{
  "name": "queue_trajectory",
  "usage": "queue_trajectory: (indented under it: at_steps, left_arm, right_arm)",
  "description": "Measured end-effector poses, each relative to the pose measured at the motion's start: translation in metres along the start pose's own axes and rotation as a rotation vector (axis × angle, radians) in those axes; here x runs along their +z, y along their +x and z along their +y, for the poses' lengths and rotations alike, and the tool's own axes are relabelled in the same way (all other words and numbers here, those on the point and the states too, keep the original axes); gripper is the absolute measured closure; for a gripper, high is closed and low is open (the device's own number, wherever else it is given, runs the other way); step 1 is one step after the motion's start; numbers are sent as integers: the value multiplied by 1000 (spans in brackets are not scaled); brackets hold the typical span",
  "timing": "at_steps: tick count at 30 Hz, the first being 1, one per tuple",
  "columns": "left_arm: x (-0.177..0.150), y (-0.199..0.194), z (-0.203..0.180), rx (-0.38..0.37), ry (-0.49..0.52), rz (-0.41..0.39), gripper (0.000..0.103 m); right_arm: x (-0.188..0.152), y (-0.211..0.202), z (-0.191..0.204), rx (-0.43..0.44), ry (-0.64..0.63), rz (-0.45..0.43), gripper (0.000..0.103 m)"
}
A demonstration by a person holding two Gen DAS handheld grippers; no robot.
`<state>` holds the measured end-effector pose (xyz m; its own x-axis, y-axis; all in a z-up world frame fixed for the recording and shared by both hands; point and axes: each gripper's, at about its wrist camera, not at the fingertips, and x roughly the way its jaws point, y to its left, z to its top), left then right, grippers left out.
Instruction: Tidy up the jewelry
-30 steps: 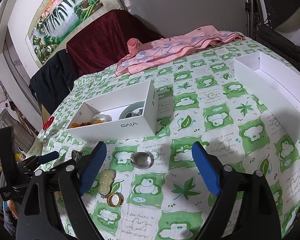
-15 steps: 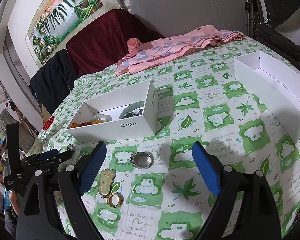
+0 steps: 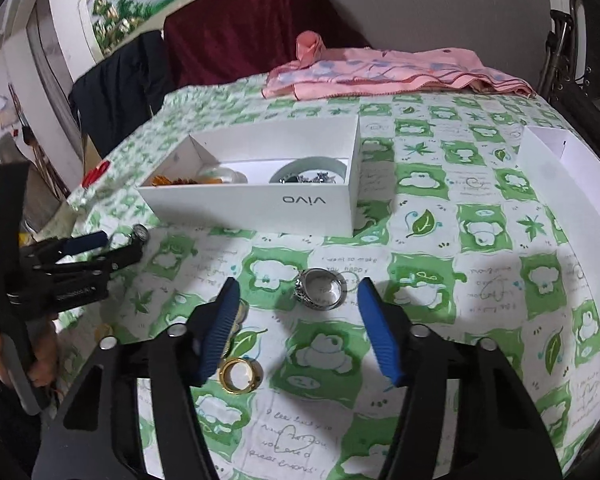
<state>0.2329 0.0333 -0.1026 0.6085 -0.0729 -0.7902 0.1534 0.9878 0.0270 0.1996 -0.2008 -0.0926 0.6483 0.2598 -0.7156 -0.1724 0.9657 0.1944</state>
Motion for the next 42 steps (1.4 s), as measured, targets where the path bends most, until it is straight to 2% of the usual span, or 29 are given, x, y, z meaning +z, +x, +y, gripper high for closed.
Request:
queue_trajectory:
  at_steps: [4, 6, 7, 9, 11, 13, 21, 22, 24, 27, 30, 33, 36, 38, 40, 42]
  left_arm:
    - [0, 0, -1, 4, 5, 0, 29]
    - [0, 0, -1, 4, 4, 1, 28]
    - [0, 0, -1, 4, 4, 1, 28]
    - [0, -1, -1, 3, 3, 1, 27]
    - [0, -1, -1, 3, 5, 0, 27]
    - [0, 0, -1, 4, 8, 0, 27]
    - [-1, 0, -3, 8, 13, -1, 27]
    - [-1, 0, -3, 8, 14, -2, 27]
    - [0, 0, -3, 7, 13, -2, 27]
    - [0, -2, -4, -9, 17, -10, 27]
    - [3, -2, -10, -34, 46, -22, 27]
    - [8, 1, -18, -33, 85, -34, 28]
    - [12, 4, -17, -36, 91, -37, 35]
    - [13, 6, -16, -47, 92, -30, 48]
    - [13, 6, -17, -81, 106, -23, 75]
    - [9, 3, -26, -61, 151, -34, 76]
  right_arm:
    - [5, 13, 1, -41, -49, 58, 54]
    - [4, 15, 9, -102, -131, 69, 69]
    - [3, 15, 13, -112, -160, 72, 73]
    - [-1, 12, 13, -68, -166, 75, 74]
    - [-5, 6, 10, 15, -156, 81, 74]
    - [-6, 2, 8, 51, -149, 74, 74]
    - [3, 12, 15, 10, -193, 70, 74]
    - [3, 16, 17, 2, -202, 85, 79]
    - [3, 15, 19, -20, -216, 75, 80]
    - [2, 11, 13, -36, -181, 56, 80]
    - [3, 12, 0, -14, -112, 66, 80]
    - [2, 10, -1, -12, -105, 65, 79]
    - [1, 10, -2, -6, -101, 66, 79]
    - [1, 10, -3, 3, -93, 66, 79]
    - [1, 10, -3, 4, -92, 66, 79]
    - [2, 10, -3, 5, -91, 66, 79]
